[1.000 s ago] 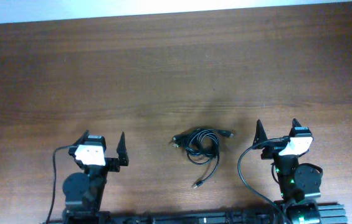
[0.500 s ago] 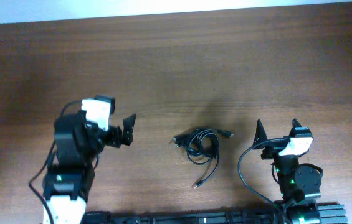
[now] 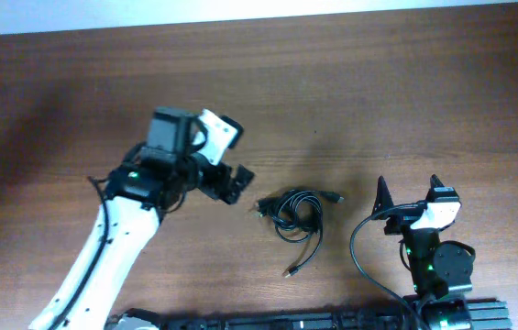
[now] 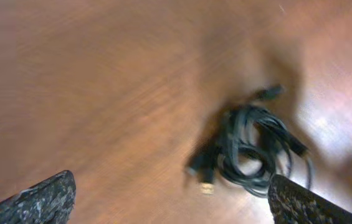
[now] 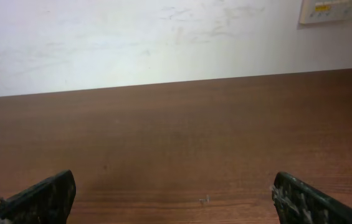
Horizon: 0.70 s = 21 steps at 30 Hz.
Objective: Untangle cables
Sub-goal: 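Reach the left gripper forward and down onto the black cable bundle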
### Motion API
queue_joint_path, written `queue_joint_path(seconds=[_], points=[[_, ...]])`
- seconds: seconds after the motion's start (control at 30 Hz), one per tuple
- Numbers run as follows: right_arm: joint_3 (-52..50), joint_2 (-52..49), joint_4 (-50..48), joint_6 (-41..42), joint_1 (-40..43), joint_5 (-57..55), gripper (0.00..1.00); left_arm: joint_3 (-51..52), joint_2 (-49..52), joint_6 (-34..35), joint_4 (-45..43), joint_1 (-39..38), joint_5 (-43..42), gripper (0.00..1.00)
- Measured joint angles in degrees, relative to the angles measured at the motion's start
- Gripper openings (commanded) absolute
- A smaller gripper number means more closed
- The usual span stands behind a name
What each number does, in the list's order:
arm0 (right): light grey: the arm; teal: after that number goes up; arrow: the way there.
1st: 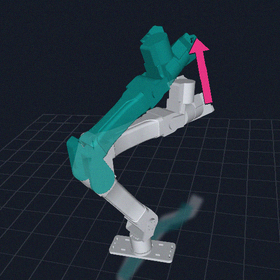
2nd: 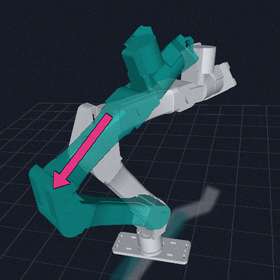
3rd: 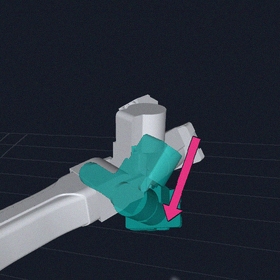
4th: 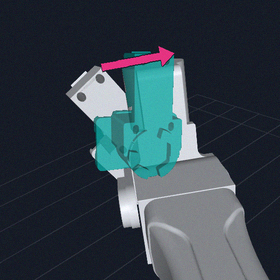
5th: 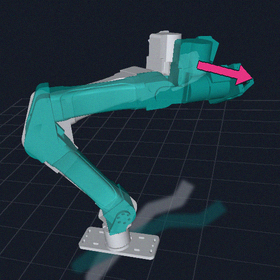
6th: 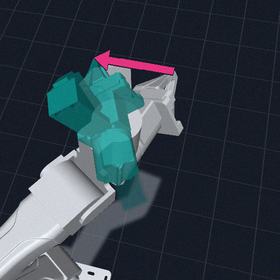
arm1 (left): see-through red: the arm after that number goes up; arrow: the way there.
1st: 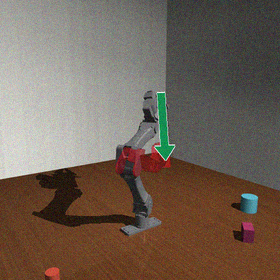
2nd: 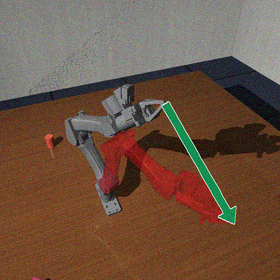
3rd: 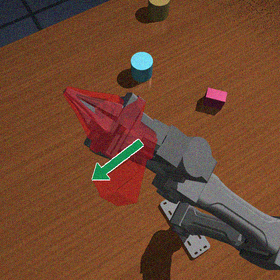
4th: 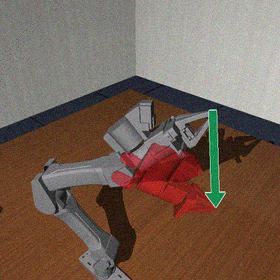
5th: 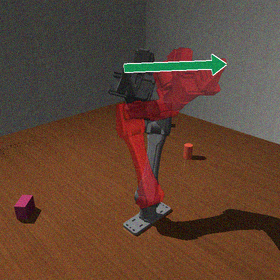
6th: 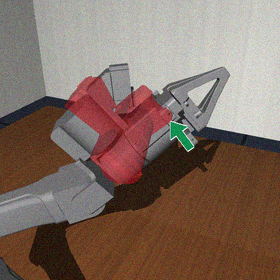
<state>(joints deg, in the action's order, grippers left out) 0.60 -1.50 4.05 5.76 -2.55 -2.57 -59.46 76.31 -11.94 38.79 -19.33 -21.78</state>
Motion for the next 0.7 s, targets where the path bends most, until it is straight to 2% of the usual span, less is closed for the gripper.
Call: queue_joint_path(seconds=[0.2, 0.33, 0.7], points=[[0.0, 0.0, 0.0, 0.0, 0.0, 0.0, 0.99, -0.4, 4.0, -3.0, 4.4, -7.0, -1.0, 0.99], [0.0, 0.0, 0.0, 0.0, 0.0, 0.0, 0.99, -1.2, 7.8, -3.5, 7.6, -8.3, -1.0, 0.99], [0.0, 0.0, 0.0, 0.0, 0.0, 0.0, 0.99, -2.8, 16.1, -3.3, 7.5, -12.0, -1.0, 0.99]])
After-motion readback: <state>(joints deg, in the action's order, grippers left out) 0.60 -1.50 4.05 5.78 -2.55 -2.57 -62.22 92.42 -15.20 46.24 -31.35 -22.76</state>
